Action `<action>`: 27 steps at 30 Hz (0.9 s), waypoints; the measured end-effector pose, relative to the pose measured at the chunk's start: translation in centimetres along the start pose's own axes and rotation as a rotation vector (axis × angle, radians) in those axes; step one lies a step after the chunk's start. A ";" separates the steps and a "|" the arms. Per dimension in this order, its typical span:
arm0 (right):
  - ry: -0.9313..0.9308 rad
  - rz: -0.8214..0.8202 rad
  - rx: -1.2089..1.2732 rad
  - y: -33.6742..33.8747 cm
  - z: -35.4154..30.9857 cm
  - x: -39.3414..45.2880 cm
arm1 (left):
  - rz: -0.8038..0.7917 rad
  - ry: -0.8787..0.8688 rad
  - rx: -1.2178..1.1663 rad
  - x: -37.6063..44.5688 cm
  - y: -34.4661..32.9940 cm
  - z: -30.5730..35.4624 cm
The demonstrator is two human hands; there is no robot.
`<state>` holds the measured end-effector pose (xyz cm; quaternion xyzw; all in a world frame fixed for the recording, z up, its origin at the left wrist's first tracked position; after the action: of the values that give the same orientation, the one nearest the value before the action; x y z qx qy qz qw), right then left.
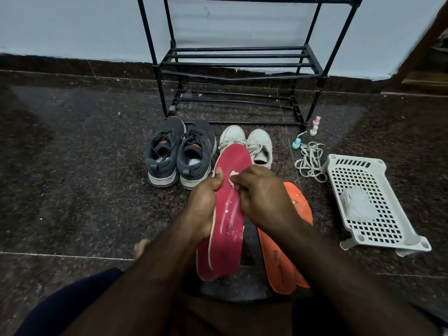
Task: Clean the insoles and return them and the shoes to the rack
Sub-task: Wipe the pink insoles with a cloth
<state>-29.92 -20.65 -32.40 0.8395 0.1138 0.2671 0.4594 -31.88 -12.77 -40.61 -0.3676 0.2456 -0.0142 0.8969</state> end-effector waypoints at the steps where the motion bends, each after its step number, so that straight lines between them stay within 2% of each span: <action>1: 0.002 -0.002 0.017 0.1 0.0 0.1 | 0.004 -0.003 0.003 0.0 0.1 0.0; 6: -0.085 0.101 0.017 2.1 1.8 0.7 | 0.025 -0.042 0.040 0.1 0.5 0.7; 12: 0.041 -0.067 0.066 -0.1 -1.5 -0.5 | 0.030 -0.019 -0.023 0.0 0.7 1.0; 17: -0.045 0.038 -0.032 1.3 1.7 0.6 | 0.090 -0.046 0.009 -0.1 1.3 1.2; 24: 0.162 -0.057 -0.003 -0.4 -1.8 -0.9 | 0.046 0.009 -0.064 -0.3 0.7 1.0; 27: 0.068 0.033 -0.063 0.7 0.5 -0.1 | 0.060 -0.025 -0.048 -0.5 0.7 1.3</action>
<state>-29.74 -21.43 -32.10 0.8168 0.1070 0.3062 0.4772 -31.86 -11.34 -40.06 -0.3815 0.2455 0.0229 0.8909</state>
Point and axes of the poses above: each hand's wrist, its own x-axis towards the middle knuckle, its own y-axis out of the back of the hand, z = x × y, the point moved 9 cm from there along x, towards the middle knuckle, and after that the axes turned 3 degrees about -z, right-handed, at the moved point
